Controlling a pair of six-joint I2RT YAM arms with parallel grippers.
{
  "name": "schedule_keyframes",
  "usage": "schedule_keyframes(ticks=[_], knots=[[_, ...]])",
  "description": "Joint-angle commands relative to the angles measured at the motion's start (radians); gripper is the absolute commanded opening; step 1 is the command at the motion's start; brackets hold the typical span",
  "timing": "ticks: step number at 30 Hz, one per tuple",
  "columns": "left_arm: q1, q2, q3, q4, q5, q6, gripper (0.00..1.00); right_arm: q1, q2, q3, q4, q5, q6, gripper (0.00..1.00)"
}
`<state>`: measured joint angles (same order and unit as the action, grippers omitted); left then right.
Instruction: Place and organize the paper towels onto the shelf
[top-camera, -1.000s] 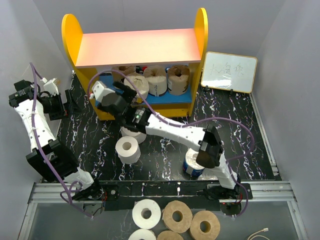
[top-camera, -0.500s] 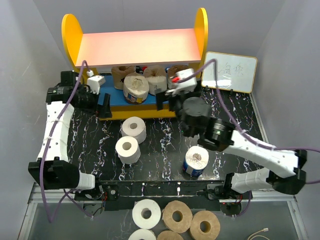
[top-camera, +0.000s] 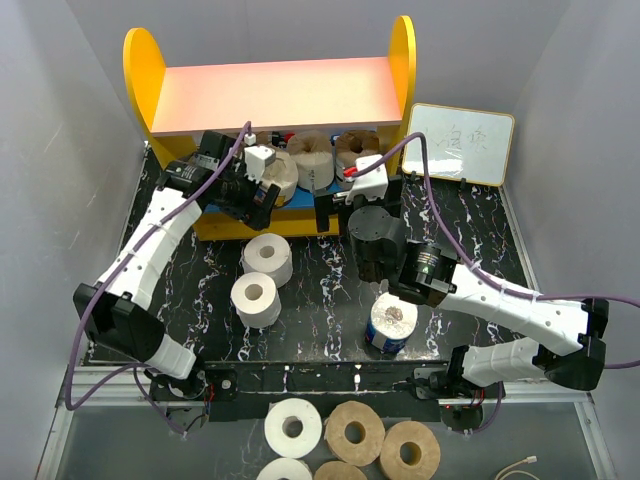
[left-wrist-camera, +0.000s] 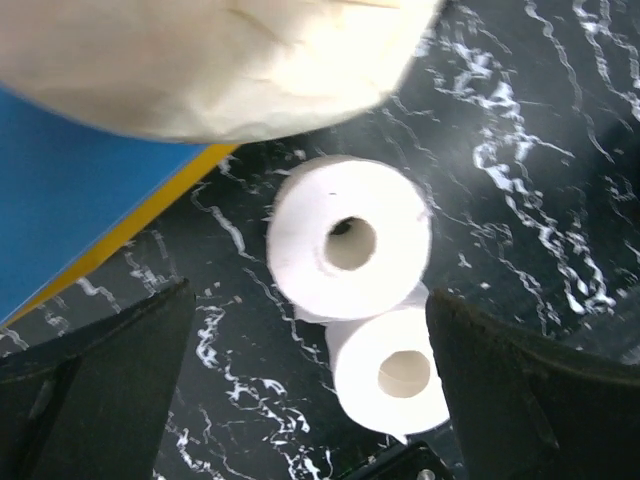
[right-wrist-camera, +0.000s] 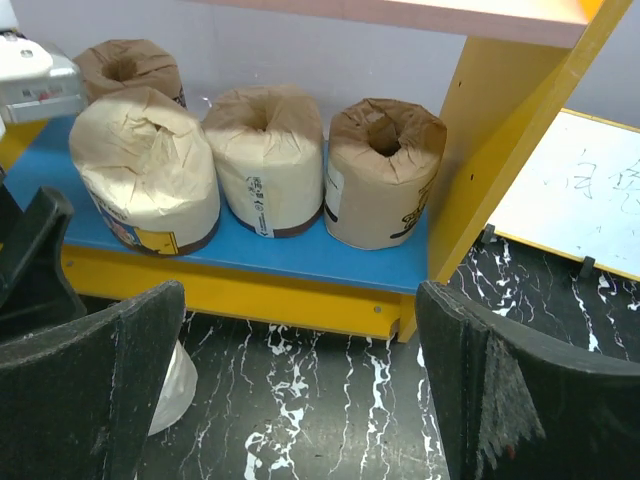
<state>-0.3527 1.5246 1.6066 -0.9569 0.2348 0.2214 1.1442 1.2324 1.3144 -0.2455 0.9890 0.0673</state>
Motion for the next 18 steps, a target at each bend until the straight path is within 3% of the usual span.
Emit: schedule_keyframes(ticks=[1,7,18], knots=[[-0.006,-0.083,-0.065,0.180,-0.241,-0.073,0.98,0.003,-0.045,0.000,0.018,0.016,0.046,0.99],[-0.012,-0.117,-0.125,0.345,-0.347,-0.091,0.98,0.003,-0.040,0.015,0.000,0.012,0.053,0.99],[-0.014,-0.041,-0.112,0.423,-0.356,-0.138,0.99,0.003,-0.054,0.018,-0.037,0.046,0.052,0.98]])
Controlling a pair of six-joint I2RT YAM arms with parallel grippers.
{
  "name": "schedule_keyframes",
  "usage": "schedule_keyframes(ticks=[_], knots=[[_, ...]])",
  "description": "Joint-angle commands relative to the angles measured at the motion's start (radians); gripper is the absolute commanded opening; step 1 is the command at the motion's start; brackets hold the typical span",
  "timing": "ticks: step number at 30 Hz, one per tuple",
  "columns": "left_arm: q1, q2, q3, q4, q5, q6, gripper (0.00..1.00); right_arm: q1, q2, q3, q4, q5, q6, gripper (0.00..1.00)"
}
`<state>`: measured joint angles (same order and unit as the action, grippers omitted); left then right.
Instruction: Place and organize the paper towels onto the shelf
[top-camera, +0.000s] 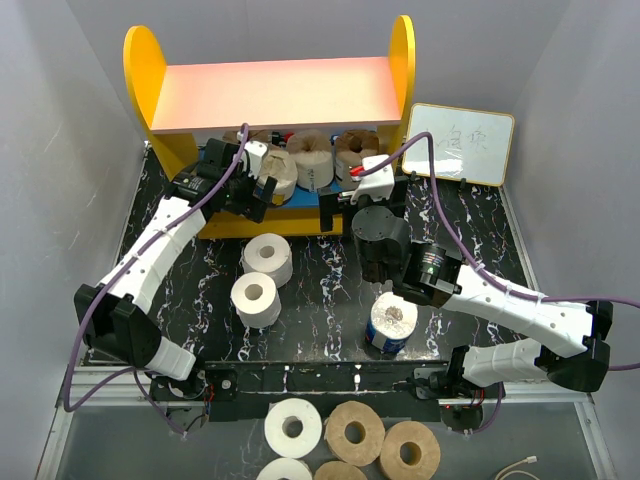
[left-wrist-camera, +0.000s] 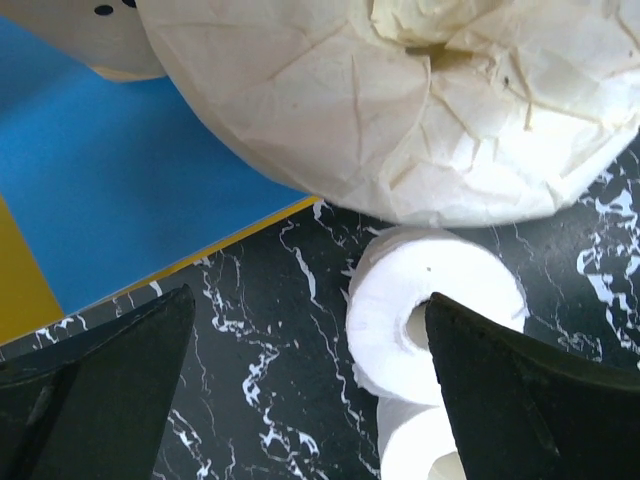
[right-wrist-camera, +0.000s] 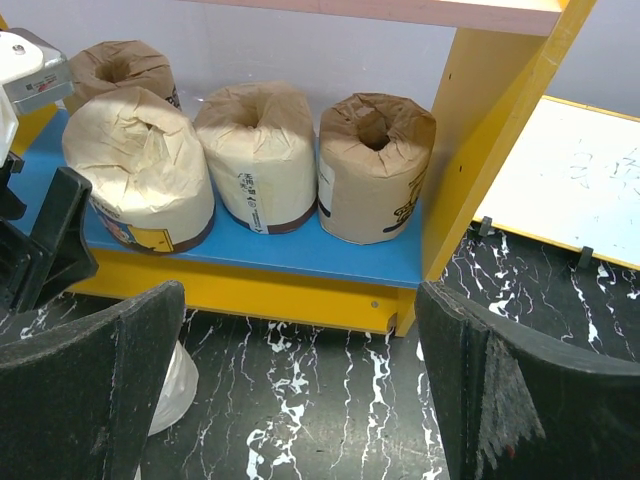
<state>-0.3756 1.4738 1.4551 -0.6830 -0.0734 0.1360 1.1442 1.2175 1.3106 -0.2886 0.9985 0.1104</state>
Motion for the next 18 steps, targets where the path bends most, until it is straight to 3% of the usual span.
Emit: schedule_keyframes(ticks=[1,11,18], knots=[[0.009,0.023,0.050,0.149,-0.051,-0.054,0.99,0.003,-0.039,0.022,0.004,0.039,0.008,0.99],[0.009,0.110,0.157,0.140,-0.098,-0.048,0.99,0.003,-0.027,0.034,-0.051,0.047,0.000,0.99],[0.008,0.022,0.171,0.084,-0.048,-0.045,0.99,0.003,-0.005,0.106,-0.351,-0.042,0.099,0.99]])
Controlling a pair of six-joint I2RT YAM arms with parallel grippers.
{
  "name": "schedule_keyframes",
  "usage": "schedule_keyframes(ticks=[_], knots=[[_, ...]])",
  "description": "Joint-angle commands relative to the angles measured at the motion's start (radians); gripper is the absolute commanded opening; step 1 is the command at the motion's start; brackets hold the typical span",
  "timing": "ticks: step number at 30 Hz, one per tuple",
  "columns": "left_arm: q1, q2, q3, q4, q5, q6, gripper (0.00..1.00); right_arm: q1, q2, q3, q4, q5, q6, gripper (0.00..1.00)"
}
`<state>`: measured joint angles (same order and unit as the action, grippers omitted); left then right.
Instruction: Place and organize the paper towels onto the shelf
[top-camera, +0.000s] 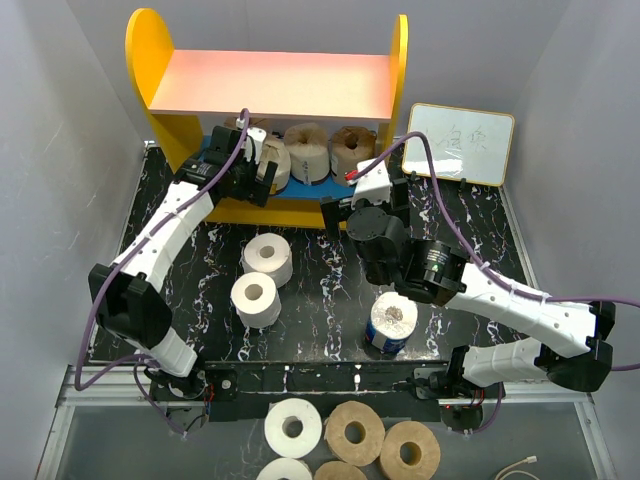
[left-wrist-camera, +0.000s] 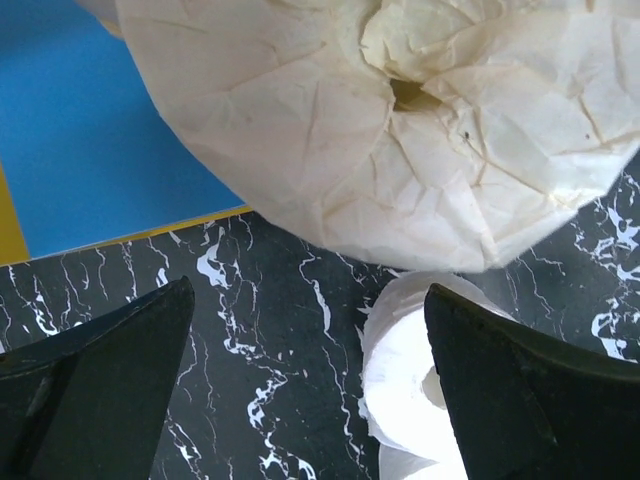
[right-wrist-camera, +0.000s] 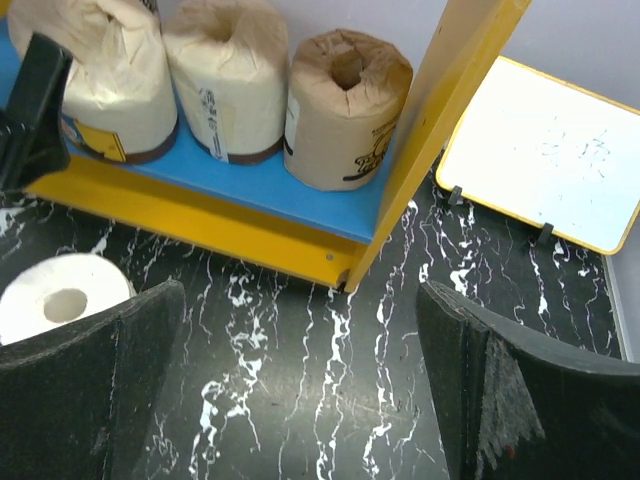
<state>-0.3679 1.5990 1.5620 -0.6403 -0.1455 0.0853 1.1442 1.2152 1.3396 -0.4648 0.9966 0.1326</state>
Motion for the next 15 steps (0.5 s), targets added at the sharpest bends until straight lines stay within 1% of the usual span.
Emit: schedule_keyframes(ticks=[1,4,6,8,10,11,13,15], knots=[[0.001,-0.125,0.057,0.030,0.038,0.008,0.99,0.003,-0.006,0.078,-0.211,-0.042,0.092,0.99],[0.001,-0.187,0.034,-0.020,0.103,0.027,0.99,0.002,-0.036,0.052,-0.263,0.009,0.132,0.99],[0.000,-0.225,0.015,-0.059,0.163,0.052,0.99,0.003,-0.061,0.026,-0.264,0.045,0.147,0.99],[0.001,-0.300,-0.012,-0.091,0.214,0.084,0.99,0.003,-0.080,0.011,-0.259,0.062,0.151,0.99],[0.001,-0.360,-0.038,-0.131,0.243,0.110,0.99,0.003,-0.083,-0.003,-0.258,0.076,0.137,0.98],[0.001,-0.396,-0.059,-0.134,0.245,0.123,0.99,0.003,-0.076,-0.010,-0.262,0.078,0.127,0.99],[0.006,-0.473,-0.119,-0.109,0.200,0.127,0.99,0.003,-0.041,-0.018,-0.311,0.070,0.112,0.99],[0.033,-0.548,-0.194,-0.061,0.146,0.123,0.99,0.003,0.032,-0.009,-0.440,0.074,0.136,0.98]])
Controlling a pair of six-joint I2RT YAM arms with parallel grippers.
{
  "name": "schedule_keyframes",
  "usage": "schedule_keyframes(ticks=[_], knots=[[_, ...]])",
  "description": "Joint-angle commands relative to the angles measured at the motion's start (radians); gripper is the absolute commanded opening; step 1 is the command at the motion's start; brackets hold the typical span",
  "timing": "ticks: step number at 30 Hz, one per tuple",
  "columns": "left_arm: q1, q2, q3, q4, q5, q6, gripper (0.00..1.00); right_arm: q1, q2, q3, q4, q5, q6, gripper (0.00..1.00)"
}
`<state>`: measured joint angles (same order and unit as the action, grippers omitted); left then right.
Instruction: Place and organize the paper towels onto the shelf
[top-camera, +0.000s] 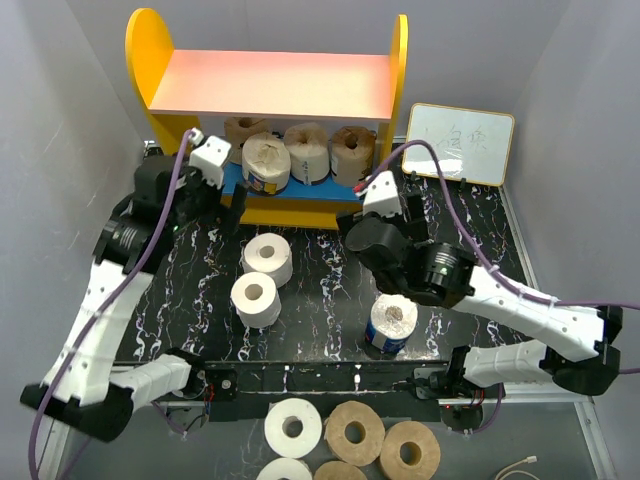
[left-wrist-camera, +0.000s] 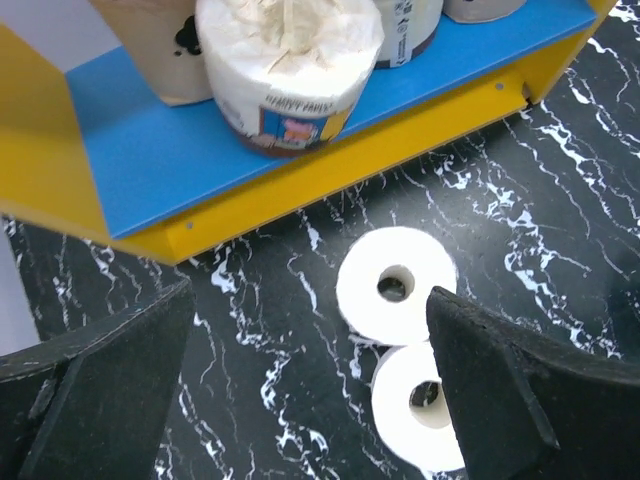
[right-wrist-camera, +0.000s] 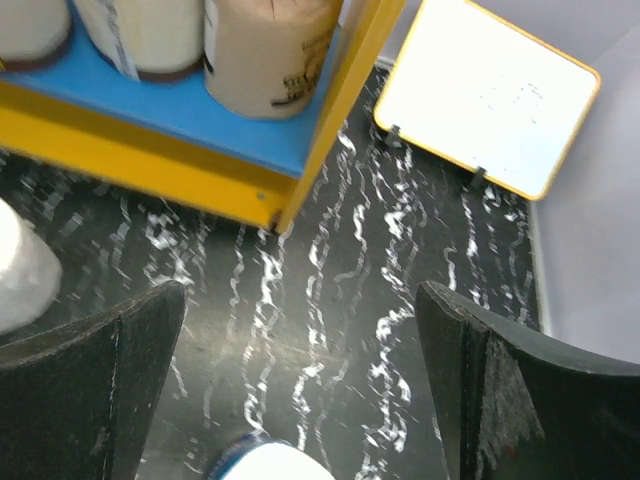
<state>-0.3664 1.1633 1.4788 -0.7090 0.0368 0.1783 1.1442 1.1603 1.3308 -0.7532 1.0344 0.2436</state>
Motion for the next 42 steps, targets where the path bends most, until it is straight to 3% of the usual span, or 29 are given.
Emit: schedule_keyframes(ticks=[1,3,5,10,13,16,21,26,29,32,38,42], knots=[[0.051,-0.146,-0.143,0.022,-0.067,0.027,0.99,0.003,0.128,0.000,-0.225,0.042,0.042,0.98],[0.085,-0.176,-0.184,0.042,-0.132,0.012,0.99,0.004,0.217,-0.009,-0.361,0.031,0.080,0.99],[0.138,-0.197,-0.190,0.060,-0.175,-0.007,0.99,0.007,0.260,-0.022,-0.369,-0.100,0.025,0.98],[0.364,-0.181,-0.123,0.079,-0.289,-0.078,0.99,0.018,0.218,-0.060,-0.056,-0.546,-0.177,0.85],[0.481,-0.163,-0.074,0.054,-0.257,-0.117,0.99,0.020,0.149,-0.098,0.112,-0.670,-0.275,0.79],[0.501,-0.148,-0.032,-0.014,-0.066,-0.111,0.99,0.020,0.110,-0.071,0.104,-0.689,-0.328,0.79],[0.501,-0.080,0.000,-0.202,0.420,-0.005,0.99,0.018,0.087,-0.011,-0.011,-0.388,-0.214,0.88],[0.499,0.074,-0.032,-0.489,0.655,0.246,0.99,0.017,0.030,-0.024,-0.086,-0.297,-0.090,0.89],[0.463,0.122,-0.071,-0.577,0.623,0.385,0.98,0.018,-0.015,-0.043,-0.085,-0.201,0.007,0.91],[0.364,0.081,-0.147,-0.504,0.489,0.377,0.98,0.016,-0.117,-0.133,0.033,-0.141,0.046,0.92],[0.073,0.001,-0.203,-0.507,0.496,0.359,0.98,0.010,-0.229,-0.245,0.232,-0.110,0.045,0.97],[-0.167,-0.008,-0.254,-0.444,0.280,0.247,0.98,0.008,-0.157,-0.213,0.166,-0.103,0.050,0.98]])
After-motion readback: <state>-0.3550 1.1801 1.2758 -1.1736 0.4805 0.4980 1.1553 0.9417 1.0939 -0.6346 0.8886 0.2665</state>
